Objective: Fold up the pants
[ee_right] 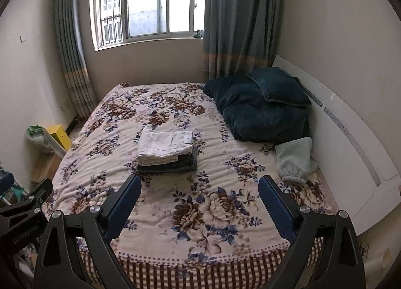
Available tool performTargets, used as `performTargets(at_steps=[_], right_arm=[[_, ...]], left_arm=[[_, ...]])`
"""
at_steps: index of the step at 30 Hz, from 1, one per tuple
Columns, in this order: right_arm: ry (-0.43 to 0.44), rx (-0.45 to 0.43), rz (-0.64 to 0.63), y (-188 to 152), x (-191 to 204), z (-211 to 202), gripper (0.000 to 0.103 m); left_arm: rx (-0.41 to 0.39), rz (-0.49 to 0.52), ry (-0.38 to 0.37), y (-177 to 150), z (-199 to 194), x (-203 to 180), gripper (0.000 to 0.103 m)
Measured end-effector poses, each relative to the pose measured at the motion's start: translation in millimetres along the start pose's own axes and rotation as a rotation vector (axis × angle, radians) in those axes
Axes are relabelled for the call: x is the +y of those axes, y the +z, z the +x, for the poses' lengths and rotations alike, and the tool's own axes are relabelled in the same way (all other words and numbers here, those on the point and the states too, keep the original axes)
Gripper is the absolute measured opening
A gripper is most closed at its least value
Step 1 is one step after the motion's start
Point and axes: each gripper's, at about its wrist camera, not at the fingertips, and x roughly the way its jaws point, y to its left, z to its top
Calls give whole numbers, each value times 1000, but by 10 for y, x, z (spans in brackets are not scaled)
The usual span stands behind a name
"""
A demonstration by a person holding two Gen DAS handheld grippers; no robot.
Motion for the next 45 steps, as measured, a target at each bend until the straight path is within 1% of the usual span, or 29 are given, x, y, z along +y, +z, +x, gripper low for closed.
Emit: performTargets(at_steps=[8, 13, 22, 29, 42, 45], right_arm=[[-21, 15, -10, 37, 86, 391, 98], [-22, 23, -15, 10, 122, 519, 98], [-12, 22, -14, -15, 156, 553, 99], [-10, 13, -11, -72, 188, 536, 99], [-1, 20, -11, -127, 170, 476, 99], [-3, 21, -11, -125, 163, 474, 99]], left_arm=[[17, -7, 7, 60, 269, -56, 103], [7, -14, 21, 71, 304, -49, 103], [-10, -16, 26, 132, 306, -36, 103], [-24, -13, 11, 155, 277, -63, 103], [-24, -19, 1, 174, 271, -74, 103], [-29, -18, 9, 171, 260, -76, 103]])
